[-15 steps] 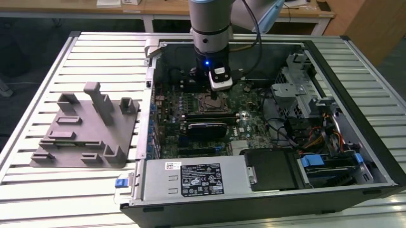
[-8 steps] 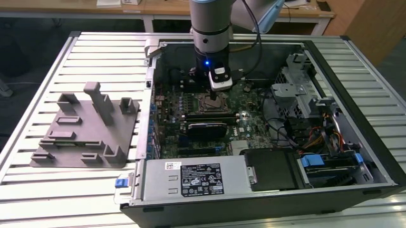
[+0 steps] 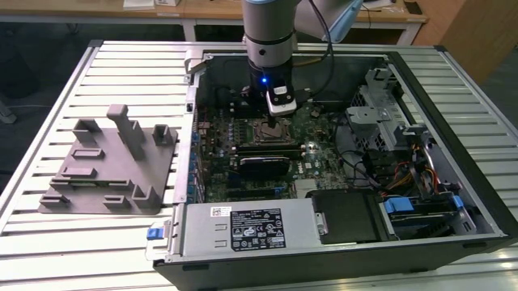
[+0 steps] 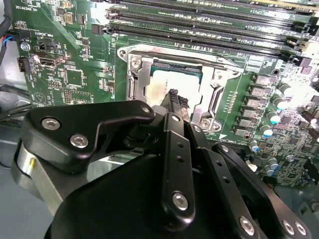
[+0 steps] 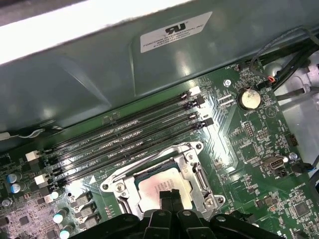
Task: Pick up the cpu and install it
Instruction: 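Install the second cpu locking lever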
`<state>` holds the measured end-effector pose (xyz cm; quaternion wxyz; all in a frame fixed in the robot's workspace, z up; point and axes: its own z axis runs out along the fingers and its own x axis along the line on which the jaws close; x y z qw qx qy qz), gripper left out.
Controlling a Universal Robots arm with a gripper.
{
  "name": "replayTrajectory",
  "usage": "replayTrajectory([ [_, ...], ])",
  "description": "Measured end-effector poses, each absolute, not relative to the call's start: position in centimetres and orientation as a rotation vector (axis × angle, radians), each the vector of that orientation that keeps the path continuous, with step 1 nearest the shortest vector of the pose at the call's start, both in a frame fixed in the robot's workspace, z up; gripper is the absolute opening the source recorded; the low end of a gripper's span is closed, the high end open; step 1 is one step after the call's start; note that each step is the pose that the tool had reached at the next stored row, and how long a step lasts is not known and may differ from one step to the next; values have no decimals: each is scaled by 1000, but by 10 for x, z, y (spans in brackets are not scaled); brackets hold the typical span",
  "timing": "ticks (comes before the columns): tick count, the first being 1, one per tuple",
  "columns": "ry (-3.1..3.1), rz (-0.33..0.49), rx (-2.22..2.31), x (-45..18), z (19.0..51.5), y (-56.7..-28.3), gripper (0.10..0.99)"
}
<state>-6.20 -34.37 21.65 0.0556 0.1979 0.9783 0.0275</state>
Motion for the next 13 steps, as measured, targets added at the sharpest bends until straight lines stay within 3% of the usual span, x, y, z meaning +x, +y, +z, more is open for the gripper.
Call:
replayTrajectory([
  [13, 2969, 84, 600, -62, 233, -345, 106],
])
